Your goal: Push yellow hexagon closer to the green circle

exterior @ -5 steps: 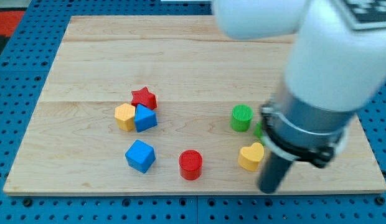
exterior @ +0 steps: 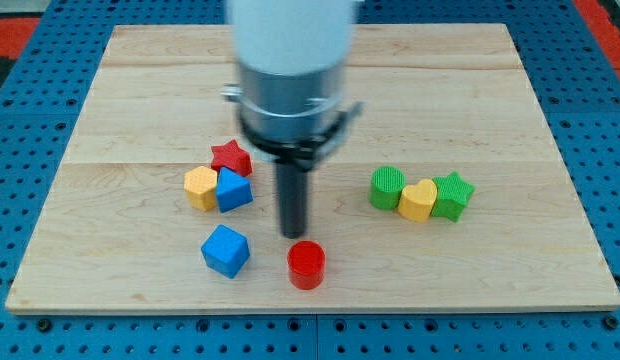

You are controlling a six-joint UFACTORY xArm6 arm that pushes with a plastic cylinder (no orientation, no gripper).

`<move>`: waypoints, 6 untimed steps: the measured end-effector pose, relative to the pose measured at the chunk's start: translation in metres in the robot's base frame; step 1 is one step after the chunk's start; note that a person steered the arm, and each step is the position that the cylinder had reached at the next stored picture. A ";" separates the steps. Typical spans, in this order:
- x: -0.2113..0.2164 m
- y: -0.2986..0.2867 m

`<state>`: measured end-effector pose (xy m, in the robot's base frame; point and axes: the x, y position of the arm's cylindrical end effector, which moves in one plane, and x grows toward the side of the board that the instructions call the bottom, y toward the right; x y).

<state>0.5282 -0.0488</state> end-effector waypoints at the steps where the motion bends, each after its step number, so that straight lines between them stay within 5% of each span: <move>1: -0.025 -0.067; 4: -0.067 -0.183; 6: -0.133 -0.113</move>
<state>0.3949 -0.1621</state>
